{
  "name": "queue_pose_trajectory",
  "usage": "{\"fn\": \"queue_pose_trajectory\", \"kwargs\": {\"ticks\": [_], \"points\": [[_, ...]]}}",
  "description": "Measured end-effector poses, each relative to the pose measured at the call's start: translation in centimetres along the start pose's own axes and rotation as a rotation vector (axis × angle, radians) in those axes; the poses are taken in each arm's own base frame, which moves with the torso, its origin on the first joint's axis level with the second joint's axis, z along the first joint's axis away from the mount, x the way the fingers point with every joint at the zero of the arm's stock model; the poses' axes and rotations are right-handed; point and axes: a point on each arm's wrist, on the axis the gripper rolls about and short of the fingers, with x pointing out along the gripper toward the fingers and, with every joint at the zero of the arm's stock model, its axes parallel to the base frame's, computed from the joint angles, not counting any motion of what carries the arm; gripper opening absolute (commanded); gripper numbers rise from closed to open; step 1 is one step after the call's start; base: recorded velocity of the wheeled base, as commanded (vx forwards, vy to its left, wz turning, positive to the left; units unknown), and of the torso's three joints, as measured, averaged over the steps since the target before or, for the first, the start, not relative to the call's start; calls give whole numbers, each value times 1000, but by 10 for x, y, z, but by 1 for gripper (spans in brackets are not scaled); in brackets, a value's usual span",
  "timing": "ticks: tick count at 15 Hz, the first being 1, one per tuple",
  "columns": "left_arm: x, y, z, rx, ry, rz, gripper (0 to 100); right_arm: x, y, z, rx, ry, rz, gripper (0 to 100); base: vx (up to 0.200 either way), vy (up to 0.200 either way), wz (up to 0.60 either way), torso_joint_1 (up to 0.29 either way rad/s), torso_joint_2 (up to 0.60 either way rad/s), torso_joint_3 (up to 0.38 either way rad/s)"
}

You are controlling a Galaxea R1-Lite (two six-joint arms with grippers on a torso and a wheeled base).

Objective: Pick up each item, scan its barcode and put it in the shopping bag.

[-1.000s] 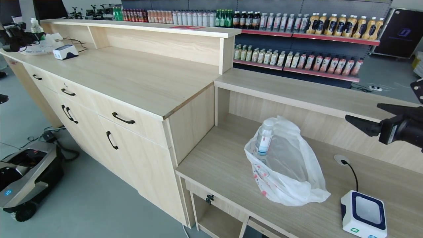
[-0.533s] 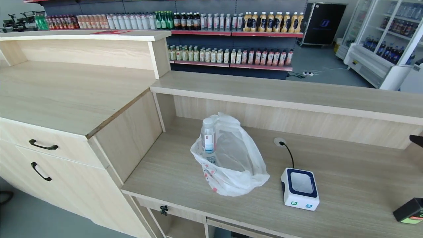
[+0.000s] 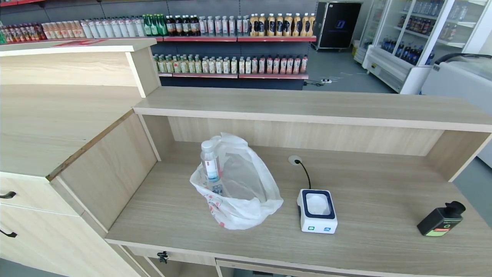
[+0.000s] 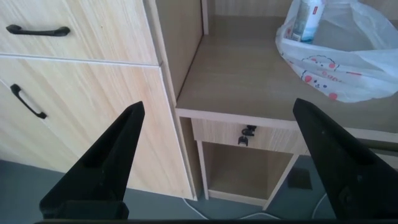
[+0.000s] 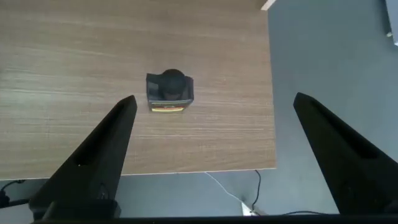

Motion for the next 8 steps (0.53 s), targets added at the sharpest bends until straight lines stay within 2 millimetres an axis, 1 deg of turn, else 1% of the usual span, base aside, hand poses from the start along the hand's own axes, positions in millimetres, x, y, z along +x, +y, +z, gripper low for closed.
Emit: {"fn": "queue_pose_trajectory", "kwargs": {"ticks": [2,3,5,8], "points": [[0,0,0,0,0,0,100,10,-17,-17,33,61,-22,100,0,0,0,0,0,0],[0,0,0,0,0,0,100,11,-22,-24,54,83,-31,100,0,0,0,0,0,0],[0,0,0,0,0,0,100,10,-27,-40,82,128,-44,100,0,0,0,0,0,0],[0,0,0,0,0,0,100,16,-30,-51,62,157,-33,100,0,0,0,0,0,0]]}}
